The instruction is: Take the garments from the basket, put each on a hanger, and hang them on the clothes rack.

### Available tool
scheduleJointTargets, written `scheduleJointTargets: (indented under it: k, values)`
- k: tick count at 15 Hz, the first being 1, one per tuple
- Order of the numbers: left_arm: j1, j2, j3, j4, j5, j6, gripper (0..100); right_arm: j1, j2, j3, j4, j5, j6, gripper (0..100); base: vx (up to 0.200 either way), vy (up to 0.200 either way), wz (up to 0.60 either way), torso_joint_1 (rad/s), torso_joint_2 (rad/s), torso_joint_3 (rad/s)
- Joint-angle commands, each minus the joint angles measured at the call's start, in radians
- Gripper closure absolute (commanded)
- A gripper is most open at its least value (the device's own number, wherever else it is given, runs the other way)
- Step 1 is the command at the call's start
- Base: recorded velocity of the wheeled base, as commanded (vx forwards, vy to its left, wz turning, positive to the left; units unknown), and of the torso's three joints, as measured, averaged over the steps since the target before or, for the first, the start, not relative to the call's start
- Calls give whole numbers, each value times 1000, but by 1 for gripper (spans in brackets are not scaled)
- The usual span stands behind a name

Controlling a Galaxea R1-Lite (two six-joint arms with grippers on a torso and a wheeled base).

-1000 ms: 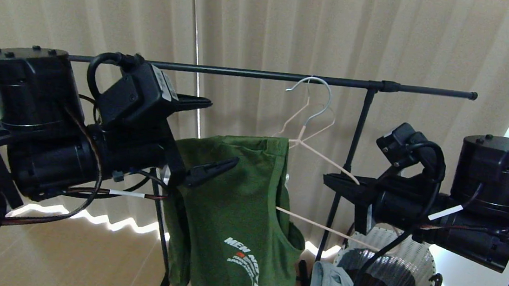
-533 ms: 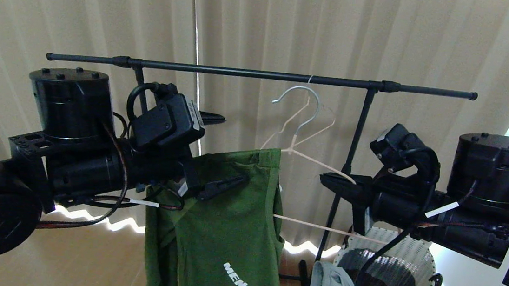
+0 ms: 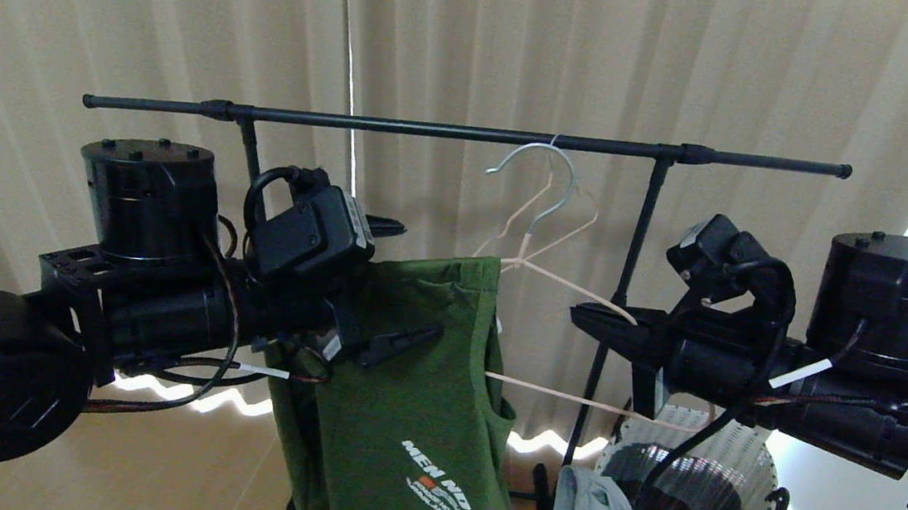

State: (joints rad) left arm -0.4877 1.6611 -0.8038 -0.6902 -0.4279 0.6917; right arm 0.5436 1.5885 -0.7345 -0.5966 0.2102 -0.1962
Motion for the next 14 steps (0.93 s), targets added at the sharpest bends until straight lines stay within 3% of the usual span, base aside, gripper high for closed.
scheduleJointTargets:
  k: [1, 12, 13, 14]
  values:
    - [0, 0, 5, -2, 0, 0, 100, 6, -15, -2, 0, 11, 0, 100, 0, 0, 0, 0, 0, 0]
    - [3, -60, 60, -8, 0, -15, 100, 12, -24, -5, 1, 11, 0, 100, 0, 0, 0, 0, 0, 0]
    - [8, -66, 68, -8, 1, -17, 100, 12, -24, -5, 1, 9, 0, 0, 0, 0, 0, 0, 0, 0]
    - [9, -67, 78, -8, 4, -21, 100, 12, -24, -5, 1, 6, 0, 0, 0, 0, 0, 0, 0, 0]
